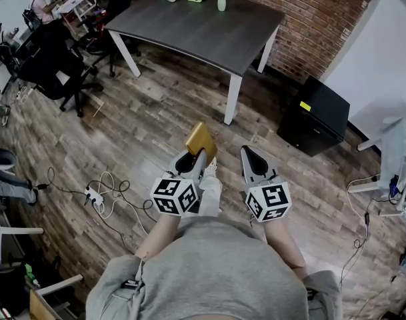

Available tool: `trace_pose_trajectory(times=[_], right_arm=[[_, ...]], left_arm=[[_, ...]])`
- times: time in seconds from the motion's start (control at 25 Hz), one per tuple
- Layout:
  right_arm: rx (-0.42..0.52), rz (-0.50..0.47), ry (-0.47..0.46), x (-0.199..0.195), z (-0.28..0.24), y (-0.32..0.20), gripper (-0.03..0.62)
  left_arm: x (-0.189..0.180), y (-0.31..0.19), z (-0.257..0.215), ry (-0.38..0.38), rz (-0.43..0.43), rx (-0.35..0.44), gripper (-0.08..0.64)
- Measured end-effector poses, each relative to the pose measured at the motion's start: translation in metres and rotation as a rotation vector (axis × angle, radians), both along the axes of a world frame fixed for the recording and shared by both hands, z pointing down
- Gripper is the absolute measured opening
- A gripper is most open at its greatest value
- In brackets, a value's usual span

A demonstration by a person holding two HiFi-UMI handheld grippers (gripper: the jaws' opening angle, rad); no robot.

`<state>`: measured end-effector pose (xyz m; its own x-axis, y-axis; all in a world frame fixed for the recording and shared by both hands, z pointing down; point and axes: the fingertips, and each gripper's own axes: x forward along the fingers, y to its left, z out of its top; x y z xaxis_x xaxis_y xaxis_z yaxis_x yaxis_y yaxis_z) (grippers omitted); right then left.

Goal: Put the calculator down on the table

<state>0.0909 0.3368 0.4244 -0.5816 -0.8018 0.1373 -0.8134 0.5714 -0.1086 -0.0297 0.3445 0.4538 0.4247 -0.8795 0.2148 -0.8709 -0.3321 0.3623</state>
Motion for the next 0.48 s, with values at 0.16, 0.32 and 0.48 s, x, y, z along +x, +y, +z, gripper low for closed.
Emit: trace_pose_trajectory(times=[0.16, 0.32, 0.48], right_arm=[[0.003, 0.014, -0.004, 0.002, 0.001, -0.01, 0.002], [0.004, 0.018, 0.0, 0.002, 0.003, -0.027, 0.002], [0.005, 0.033, 0.003, 0.003, 0.003, -0.052, 0.002]], left_arm=[[0.003, -0.011, 0.002, 0.001, 0.012, -0.001, 0.091], [0.005, -0.03, 0.004, -0.002, 0.022, -0.001, 0.091], [0.004, -0.056, 0.005, 0.002, 0.028, -0.002, 0.091]])
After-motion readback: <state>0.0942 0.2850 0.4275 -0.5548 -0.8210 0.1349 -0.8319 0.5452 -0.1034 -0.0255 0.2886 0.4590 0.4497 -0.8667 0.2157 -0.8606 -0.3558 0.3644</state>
